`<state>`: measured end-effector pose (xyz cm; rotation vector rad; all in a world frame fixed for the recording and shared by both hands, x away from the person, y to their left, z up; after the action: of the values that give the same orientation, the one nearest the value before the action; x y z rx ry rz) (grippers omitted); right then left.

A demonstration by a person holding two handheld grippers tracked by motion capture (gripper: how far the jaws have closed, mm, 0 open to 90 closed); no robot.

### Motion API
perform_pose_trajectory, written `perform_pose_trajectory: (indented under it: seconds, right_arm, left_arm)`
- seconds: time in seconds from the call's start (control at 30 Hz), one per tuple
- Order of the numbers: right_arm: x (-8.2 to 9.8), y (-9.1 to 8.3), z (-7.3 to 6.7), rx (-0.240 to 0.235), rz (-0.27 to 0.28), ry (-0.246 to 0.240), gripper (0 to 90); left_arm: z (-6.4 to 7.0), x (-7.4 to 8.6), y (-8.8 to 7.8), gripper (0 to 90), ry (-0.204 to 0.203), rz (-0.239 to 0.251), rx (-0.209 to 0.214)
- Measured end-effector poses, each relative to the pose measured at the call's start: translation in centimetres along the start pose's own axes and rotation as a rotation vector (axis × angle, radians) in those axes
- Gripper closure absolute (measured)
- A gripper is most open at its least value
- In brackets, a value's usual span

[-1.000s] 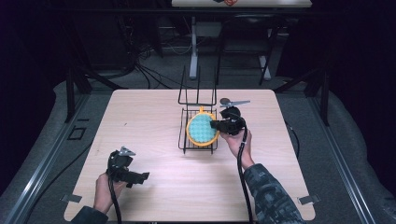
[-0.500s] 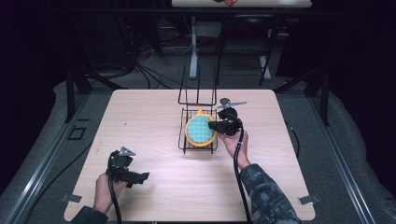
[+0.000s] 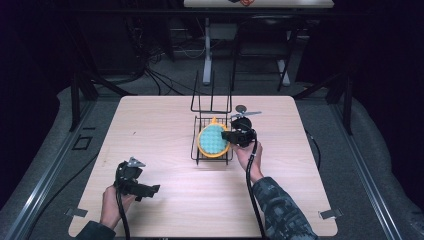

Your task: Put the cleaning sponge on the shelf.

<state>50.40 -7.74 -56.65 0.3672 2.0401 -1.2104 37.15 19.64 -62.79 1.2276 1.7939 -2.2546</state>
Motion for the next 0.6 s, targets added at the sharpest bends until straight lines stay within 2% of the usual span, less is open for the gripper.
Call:
perform_pose_trajectory:
  seconds: [0.33, 0.6]
  right_arm:
    - [0.4, 0.8, 0.5, 0.024, -0.027, -0.002, 87.1]
    - [0.6, 1.4, 0.9, 0.025, -0.02, 0.043, 86.8]
  left_arm:
    - [0.0, 0.0, 0.0, 2.3, 0.005, -0.006, 0.003]
    - [-0.1, 0.0, 0.1, 2.3, 0.007, -0.008, 0.002]
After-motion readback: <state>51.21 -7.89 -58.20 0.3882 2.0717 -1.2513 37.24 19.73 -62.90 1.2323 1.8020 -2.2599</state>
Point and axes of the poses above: each handheld gripper's, and its own axes: y roughly forward along the jaws, x roughly out of its underside, z roughly to its right, the point moved 10 cm from there along y, roughly forward along the jaws, and after that the axes turned 3 degrees about y, right-handed, at the moved point
